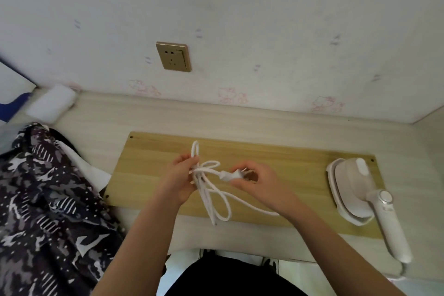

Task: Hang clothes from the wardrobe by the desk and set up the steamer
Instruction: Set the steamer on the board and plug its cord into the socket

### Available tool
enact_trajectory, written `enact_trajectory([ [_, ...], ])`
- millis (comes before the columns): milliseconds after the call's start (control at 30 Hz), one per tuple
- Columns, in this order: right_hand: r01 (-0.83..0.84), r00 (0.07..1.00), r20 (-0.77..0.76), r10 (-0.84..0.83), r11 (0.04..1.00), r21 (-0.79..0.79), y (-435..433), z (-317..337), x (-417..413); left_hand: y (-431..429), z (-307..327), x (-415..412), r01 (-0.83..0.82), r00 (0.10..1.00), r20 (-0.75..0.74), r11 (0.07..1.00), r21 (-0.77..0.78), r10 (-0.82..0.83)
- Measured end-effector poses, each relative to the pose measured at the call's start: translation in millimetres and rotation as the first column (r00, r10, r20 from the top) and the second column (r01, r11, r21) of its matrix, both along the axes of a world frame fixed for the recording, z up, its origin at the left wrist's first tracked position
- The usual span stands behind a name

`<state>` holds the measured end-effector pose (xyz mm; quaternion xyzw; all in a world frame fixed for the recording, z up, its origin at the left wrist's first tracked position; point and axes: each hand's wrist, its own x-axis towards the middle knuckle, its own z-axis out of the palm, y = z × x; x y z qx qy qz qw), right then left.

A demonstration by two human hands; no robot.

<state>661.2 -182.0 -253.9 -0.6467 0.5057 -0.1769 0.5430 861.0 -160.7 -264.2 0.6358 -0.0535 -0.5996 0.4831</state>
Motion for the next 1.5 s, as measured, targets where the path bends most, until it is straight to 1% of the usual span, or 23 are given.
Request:
enact_trajectory([
  [100, 0.063, 0.997, 0.042, -0.063, 0.998, -0.007, -5.5, 7.0, -8.2, 4.7, -5.5, 6.6, 0.047, 0.972, 0.226, 0.998, 0.049, -0.057],
  [167, 0.077, 0.995, 0.067, -0.077, 0.997, -0.005, -7.2, 11.6, -10.7, 6.2, -6.9, 8.9, 0.067, 0.909, 0.409, 0.997, 0.048, -0.081],
  [200, 0.079, 0.994, 0.081, -0.079, 0.997, 0.004, -8.0, 13.8, -11.2, 6.4, -6.8, 10.6, 0.075, 0.874, 0.479, 0.996, 0.043, -0.086],
  [233, 0.078, 0.992, 0.101, -0.079, 0.997, 0.014, -8.7, 16.8, -12.1, 6.7, -6.4, 13.2, 0.077, 0.855, 0.512, 0.996, 0.033, -0.083],
  [267, 0.077, 0.989, 0.125, -0.079, 0.997, 0.022, -9.9, 20.1, -13.2, 6.7, -6.9, 16.6, 0.078, 0.855, 0.513, 0.997, 0.012, -0.074],
  [333, 0.071, 0.981, 0.181, -0.074, 0.997, 0.023, -14.0, 29.1, -18.1, 6.6, -8.7, 24.8, 0.065, 0.885, 0.464, 0.997, -0.040, -0.039],
  [400, 0.083, 0.966, 0.245, -0.087, 0.996, 0.027, -19.6, 39.8, -24.4, 6.8, -10.7, 32.8, 0.013, 0.907, 0.420, 0.997, -0.072, 0.018],
  [500, 0.139, 0.919, 0.365, -0.153, 0.988, 0.065, -30.0, 56.5, -29.2, 7.8, -14.4, 40.9, -0.063, 0.910, 0.403, 0.995, -0.081, 0.091],
  [633, 0.179, 0.764, 0.587, -0.269, 0.962, 0.208, -46.0, 83.6, -22.4, 15.4, -24.4, 46.2, -0.130, 0.915, 0.385, 0.992, -0.004, 0.121],
  [700, 0.187, 0.718, 0.632, -0.292, 0.955, 0.230, -56.1, 98.4, -15.4, 21.8, -33.9, 50.1, -0.156, 0.926, 0.355, 0.986, 0.060, 0.125],
  [767, 0.210, 0.693, 0.652, -0.309, 0.951, 0.227, -67.3, 110.8, -4.6, 28.7, -41.5, 53.6, -0.168, 0.939, 0.323, 0.979, 0.120, 0.122],
  [833, 0.228, 0.690, 0.657, -0.303, 0.953, 0.201, -78.1, 120.9, 10.2, 33.5, -46.0, 56.0, -0.158, 0.951, 0.288, 0.976, 0.153, 0.109],
  [933, 0.241, 0.716, 0.642, -0.273, 0.960, 0.140, -93.4, 131.2, 36.6, 37.1, -43.7, 56.4, -0.109, 0.972, 0.225, 0.983, 0.146, 0.074],
  [1067, 0.290, 0.782, 0.563, -0.269, 0.956, 0.054, -113.9, 133.7, 68.8, 38.0, -28.0, 60.6, -0.050, 0.995, 0.091, 0.998, 0.024, 0.048],
  [1167, 0.312, 0.814, 0.516, -0.267, 0.950, -0.001, -127.4, 131.5, 86.5, 39.1, -20.7, 67.2, 0.066, 0.996, 0.062, 0.994, -0.085, -0.061],
  [1233, 0.337, 0.829, 0.489, -0.273, 0.940, -0.046, -136.1, 130.5, 96.4, 40.5, -22.9, 72.9, 0.095, 0.994, 0.056, 0.989, -0.109, -0.089],
  [1300, 0.348, 0.851, 0.453, -0.265, 0.931, -0.110, -144.6, 130.2, 105.5, 41.0, -25.8, 78.3, 0.116, 0.991, 0.087, 0.986, -0.116, -0.106],
  [1367, 0.333, 0.888, 0.395, -0.234, 0.921, -0.201, -151.8, 130.0, 112.5, 41.7, -28.2, 82.9, 0.112, 0.983, 0.157, 0.986, -0.124, -0.092],
  [1433, 0.313, 0.920, 0.333, -0.209, 0.902, -0.297, -158.0, 129.8, 116.3, 43.5, -34.5, 91.1, 0.065, 0.966, 0.256, 0.992, -0.105, -0.037],
  [1500, 0.307, 0.935, 0.288, -0.206, 0.877, -0.370, -164.1, 127.8, 117.7, 46.9, -46.2, 103.8, -0.020, 0.936, 0.350, 0.998, -0.056, 0.038],
])
